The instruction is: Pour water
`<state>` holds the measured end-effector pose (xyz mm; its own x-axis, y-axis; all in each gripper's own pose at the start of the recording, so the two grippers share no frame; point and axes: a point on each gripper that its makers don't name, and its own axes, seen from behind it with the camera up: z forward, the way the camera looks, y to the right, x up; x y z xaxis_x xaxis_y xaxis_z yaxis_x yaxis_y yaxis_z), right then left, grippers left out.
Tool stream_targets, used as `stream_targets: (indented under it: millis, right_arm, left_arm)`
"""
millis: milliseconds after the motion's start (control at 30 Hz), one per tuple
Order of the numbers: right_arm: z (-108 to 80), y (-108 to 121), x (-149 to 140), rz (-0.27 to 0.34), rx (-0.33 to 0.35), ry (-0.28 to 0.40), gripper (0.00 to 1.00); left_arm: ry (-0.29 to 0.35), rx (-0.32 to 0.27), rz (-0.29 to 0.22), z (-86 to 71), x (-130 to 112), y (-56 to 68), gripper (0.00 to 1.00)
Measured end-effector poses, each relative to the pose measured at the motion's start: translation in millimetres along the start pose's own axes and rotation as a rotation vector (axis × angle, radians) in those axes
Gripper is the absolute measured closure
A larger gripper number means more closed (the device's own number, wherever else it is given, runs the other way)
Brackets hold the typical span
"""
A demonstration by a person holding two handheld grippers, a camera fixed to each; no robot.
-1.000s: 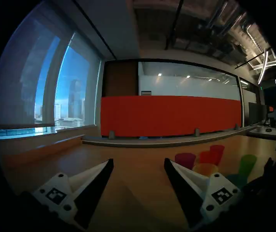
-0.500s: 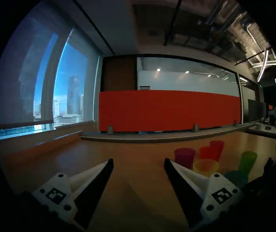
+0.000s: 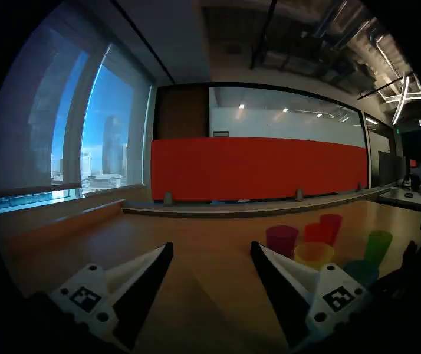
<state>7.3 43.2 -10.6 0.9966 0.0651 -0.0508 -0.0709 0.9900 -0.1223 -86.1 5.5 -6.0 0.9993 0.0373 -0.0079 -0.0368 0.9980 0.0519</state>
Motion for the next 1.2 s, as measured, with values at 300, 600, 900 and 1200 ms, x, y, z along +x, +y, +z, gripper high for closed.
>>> stream_targets:
  millis: [300, 600, 900, 1200]
  right_arm:
    - [4.0, -21, -20, 0.004, 0.045, 0.02, 0.01]
    - [10.0, -35, -46, 0.003, 0.08, 0.014, 0.01]
    - [15.8, -30, -58, 0.017, 0.071, 0.011, 0.01]
    - [18.6, -26, -68, 0.013, 0.063, -0.01, 0.01]
  left_arm:
    - [0.0, 0.0, 0.001, -0.1, 0, 0.1, 0.03]
    - [0.0, 0.0, 0.001, -0.5, 1, -0.1, 0.03]
    - [0.0, 0.0, 0.001, -0.8, 0, -0.3, 0.03]
    - [0.0, 0.0, 0.001, -0.5, 0, 0.0, 0.03]
